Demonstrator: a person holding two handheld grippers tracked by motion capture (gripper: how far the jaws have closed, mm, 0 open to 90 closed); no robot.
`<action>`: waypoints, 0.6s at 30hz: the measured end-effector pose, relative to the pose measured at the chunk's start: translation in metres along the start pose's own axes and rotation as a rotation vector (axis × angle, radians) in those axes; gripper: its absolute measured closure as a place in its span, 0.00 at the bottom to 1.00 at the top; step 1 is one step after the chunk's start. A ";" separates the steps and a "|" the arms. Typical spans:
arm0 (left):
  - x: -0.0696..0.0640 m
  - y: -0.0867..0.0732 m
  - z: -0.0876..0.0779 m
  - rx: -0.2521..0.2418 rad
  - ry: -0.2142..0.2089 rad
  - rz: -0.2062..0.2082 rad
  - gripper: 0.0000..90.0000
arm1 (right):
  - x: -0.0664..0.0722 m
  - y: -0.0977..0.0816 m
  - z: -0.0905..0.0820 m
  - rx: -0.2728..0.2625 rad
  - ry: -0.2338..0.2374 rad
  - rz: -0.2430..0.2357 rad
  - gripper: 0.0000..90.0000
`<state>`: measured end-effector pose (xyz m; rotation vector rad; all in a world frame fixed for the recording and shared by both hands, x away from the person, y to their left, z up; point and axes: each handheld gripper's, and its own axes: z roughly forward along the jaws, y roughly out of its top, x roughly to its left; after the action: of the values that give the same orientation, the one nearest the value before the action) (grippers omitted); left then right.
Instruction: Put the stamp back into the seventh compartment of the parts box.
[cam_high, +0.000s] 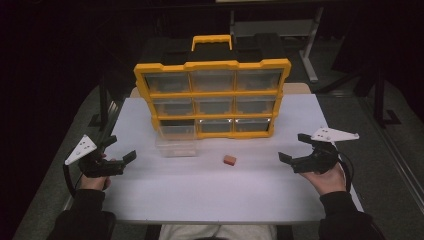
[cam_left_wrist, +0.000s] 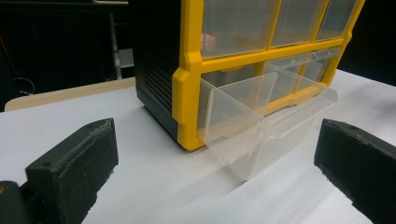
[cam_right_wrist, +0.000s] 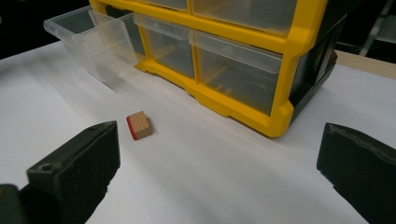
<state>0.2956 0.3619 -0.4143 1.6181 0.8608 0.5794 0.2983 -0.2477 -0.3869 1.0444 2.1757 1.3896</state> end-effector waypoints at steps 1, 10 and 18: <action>0.000 0.000 0.000 0.000 0.000 0.000 0.00 | 0.000 0.000 0.001 0.003 0.002 -0.002 0.00; -0.001 0.000 0.000 0.003 0.000 0.000 0.00 | 0.005 0.007 0.006 0.022 0.013 -0.020 0.00; -0.001 -0.001 -0.001 0.004 0.002 -0.004 0.00 | 0.005 0.014 0.013 0.050 0.023 -0.031 0.00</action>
<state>0.2946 0.3617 -0.4150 1.6191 0.8667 0.5767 0.3083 -0.2326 -0.3799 1.0123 2.2443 1.3466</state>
